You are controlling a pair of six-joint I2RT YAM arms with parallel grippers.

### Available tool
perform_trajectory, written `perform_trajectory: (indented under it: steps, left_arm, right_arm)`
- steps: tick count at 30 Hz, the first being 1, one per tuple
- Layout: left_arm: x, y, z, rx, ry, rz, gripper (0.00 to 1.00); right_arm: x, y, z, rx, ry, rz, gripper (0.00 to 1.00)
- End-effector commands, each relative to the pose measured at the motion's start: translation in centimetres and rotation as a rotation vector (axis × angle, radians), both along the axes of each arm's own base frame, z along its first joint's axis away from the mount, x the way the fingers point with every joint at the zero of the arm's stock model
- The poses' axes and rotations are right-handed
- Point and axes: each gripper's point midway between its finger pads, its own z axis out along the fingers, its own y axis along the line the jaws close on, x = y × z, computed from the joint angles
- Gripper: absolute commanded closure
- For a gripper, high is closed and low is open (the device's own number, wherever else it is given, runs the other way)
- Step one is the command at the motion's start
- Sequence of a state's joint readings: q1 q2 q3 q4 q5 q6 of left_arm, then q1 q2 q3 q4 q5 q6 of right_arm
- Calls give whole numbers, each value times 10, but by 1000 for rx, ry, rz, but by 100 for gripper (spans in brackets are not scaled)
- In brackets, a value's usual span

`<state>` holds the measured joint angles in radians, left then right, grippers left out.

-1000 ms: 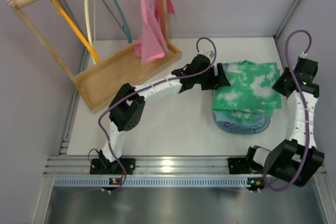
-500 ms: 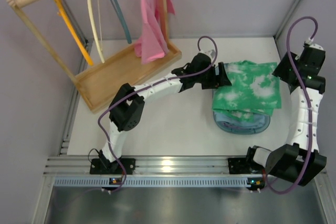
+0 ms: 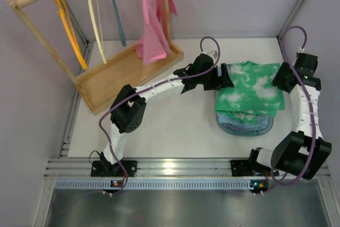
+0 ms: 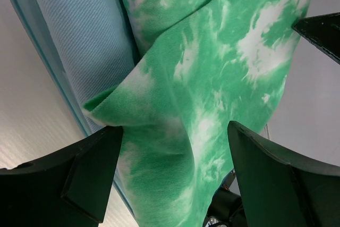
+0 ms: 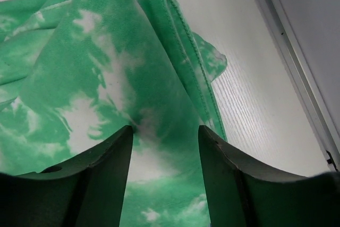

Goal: Remove the trousers from the hanger

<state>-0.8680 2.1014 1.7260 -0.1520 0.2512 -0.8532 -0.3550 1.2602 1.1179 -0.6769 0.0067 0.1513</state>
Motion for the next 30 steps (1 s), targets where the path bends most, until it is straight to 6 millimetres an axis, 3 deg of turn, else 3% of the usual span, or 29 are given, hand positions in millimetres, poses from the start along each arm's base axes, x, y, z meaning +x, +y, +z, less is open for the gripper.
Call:
perform_trajectory:
  steps: [1, 6, 11, 14, 15, 16, 19, 20, 26, 30]
  left_arm:
    - [4, 1, 45, -67, -68, -8, 14]
    - [6, 1, 45, -73, -64, -15, 14]
    - [11, 5, 44, -74, -62, -14, 14]
    - [13, 6, 46, -80, -63, -14, 14]
    - [15, 6, 47, -81, -65, -15, 14]
    - [15, 7, 48, -82, -67, -17, 14]
    - [16, 7, 49, -82, -74, -18, 14]
    - [16, 7, 50, -83, -75, -17, 14]
    - [23, 11, 48, -47, -89, 8, 14]
    - [25, 7, 43, -45, -71, 11, 14]
  right_arm:
    - [15, -3, 15, -41, -67, 19, 47]
    - [19, -4, 9, -33, -56, 22, 60]
    - [24, 1, 7, -8, -61, 49, 58]
    - [27, 1, 11, -9, -69, 54, 81]
    - [27, 2, 13, -5, -67, 57, 96]
    - [27, 3, 17, -2, -68, 58, 100]
    - [30, 2, 44, -16, -115, 56, 100]
    - [33, 0, 63, -32, -158, 53, 100]
    - [33, -3, 128, -89, -312, 20, 100]
    - [32, -5, 146, -102, -337, 13, 100]
